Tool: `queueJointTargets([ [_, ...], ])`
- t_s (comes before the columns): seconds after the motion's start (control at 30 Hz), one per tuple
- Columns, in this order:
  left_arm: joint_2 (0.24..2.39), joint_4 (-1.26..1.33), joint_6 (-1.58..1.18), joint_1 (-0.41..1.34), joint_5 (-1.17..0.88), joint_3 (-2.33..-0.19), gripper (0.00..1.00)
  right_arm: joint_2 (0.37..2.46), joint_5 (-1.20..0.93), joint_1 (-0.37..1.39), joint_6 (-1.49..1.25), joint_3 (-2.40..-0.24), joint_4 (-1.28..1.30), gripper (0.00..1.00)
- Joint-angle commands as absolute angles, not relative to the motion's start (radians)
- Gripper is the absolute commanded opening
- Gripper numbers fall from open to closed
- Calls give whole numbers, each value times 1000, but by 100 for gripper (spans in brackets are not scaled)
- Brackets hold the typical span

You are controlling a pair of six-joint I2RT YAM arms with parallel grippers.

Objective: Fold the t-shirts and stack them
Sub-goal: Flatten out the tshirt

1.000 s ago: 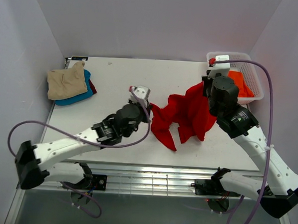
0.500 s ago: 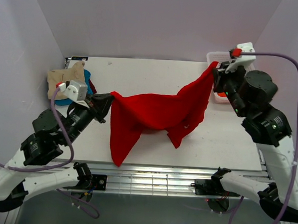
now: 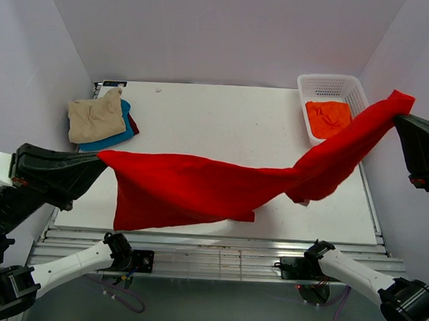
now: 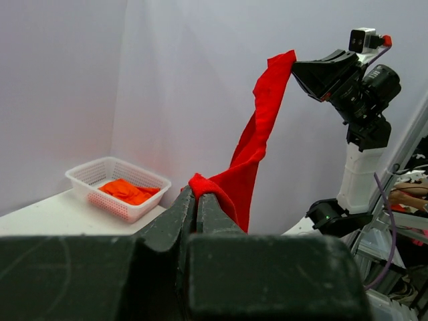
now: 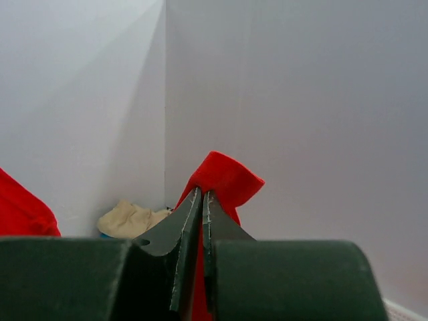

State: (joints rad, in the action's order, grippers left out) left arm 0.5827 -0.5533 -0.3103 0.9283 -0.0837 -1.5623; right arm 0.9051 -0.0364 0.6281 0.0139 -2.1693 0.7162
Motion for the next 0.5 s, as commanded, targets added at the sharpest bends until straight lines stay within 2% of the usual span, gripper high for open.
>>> queueJointTargets([
  [0.0, 586, -588, -368, 867, -189, -1615, 0, 916, -74, 621, 8, -2184, 687, 8],
  [0.23, 574, -595, -391, 836, -183, -1617, 0, 922, -37, 623, -12, -2178, 502, 8],
  [0.47, 541, -623, -318, 838, 98, -1520, 0, 1044, 104, 624, 63, -2174, 439, 8],
])
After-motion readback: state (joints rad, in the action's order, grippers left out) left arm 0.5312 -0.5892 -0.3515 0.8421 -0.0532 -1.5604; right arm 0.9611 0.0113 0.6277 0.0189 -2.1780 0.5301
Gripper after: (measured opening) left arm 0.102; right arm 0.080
